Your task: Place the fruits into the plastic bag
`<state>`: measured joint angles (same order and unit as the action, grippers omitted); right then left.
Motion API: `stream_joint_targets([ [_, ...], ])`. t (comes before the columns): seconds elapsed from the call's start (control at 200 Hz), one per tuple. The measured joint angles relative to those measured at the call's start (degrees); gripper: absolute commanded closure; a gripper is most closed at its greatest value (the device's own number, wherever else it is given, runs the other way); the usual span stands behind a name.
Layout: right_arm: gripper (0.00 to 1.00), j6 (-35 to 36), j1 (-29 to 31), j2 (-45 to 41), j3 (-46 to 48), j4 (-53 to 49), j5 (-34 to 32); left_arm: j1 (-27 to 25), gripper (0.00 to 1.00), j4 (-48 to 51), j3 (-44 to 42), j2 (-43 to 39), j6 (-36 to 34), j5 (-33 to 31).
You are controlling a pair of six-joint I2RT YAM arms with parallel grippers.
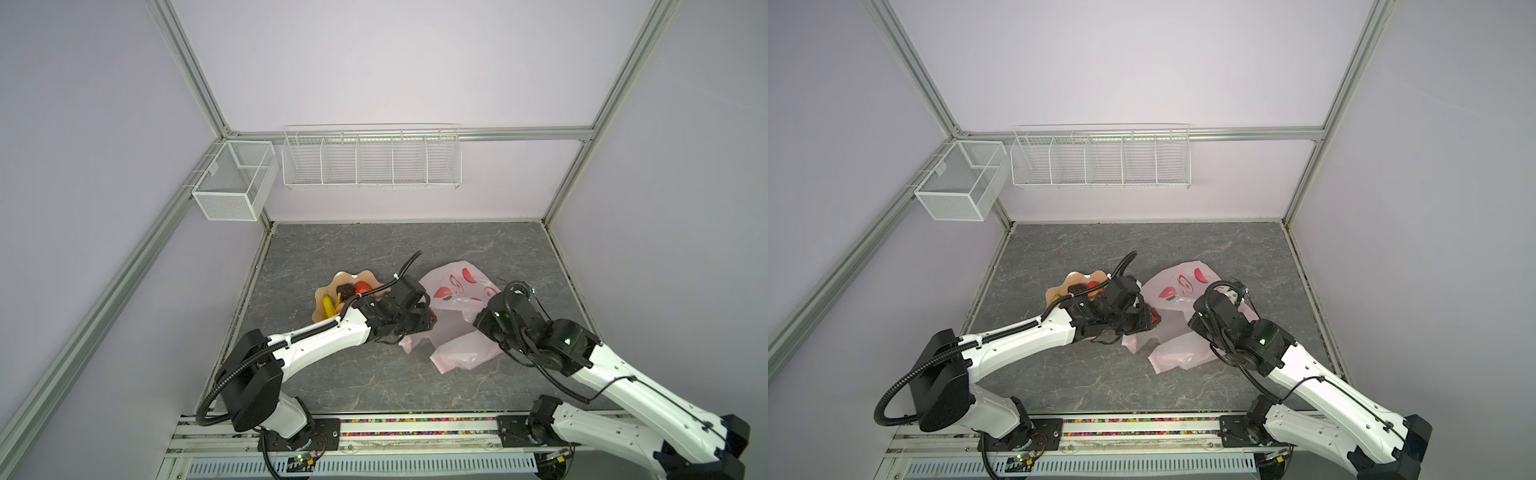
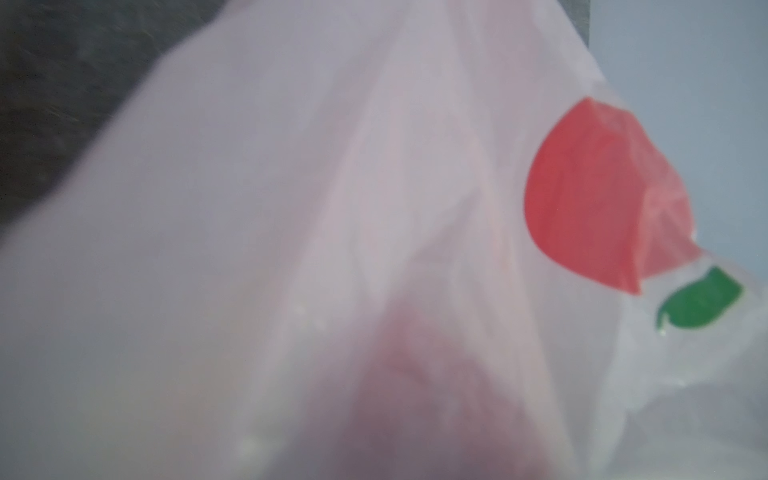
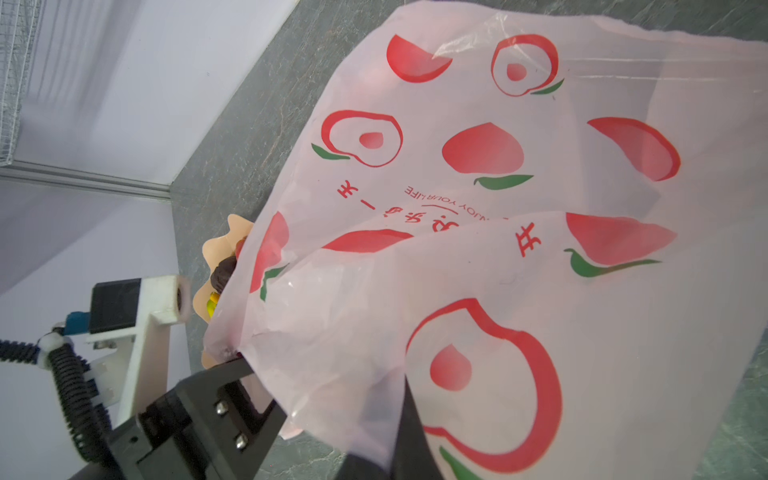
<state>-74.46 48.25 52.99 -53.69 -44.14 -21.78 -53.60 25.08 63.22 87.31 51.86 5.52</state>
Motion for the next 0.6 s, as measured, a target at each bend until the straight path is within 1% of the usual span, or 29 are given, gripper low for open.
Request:
stream_joint_targets([
  [0.075, 0.94, -1.9, 0.7, -0.1, 1.2, 1.1, 0.5, 1.8, 0.91, 2.7, 3.7, 2.3, -2.4, -1.4],
  [0.175, 0.94, -4.5, 2.3, -0.2, 2.2, 2.6, 0.4, 3.9, 0.91, 5.5, 12.1, 8.1, -5.9, -3.2],
  [0.245, 0.94, -5.7, 2.9, -0.2, 2.2, 3.8, 0.4, 4.8, 0.91, 7.1, 18.3, 11.6, -8.3, -4.0],
  [0.32, 0.94, -6.5, 3.0, 0.0, 2.2, 4.6, 0.4, 5.2, 0.91, 8.3, 23.2, 13.9, -10.6, -4.4],
  [0.36, 0.94, -7.0, 3.1, 0.1, 2.2, 4.9, 0.3, 5.2, 0.91, 8.3, 24.5, 14.4, -11.6, -4.5],
  [0.465, 0.94, -8.1, 3.1, 0.6, 2.2, 5.5, 0.2, 5.2, 0.92, 8.0, 24.2, 14.2, -13.4, -4.2],
  [0.6, 0.94, -8.8, 3.1, 1.6, 2.2, 5.8, -0.1, 5.2, 0.92, 4.7, 16.4, 11.5, -13.1, -3.3],
])
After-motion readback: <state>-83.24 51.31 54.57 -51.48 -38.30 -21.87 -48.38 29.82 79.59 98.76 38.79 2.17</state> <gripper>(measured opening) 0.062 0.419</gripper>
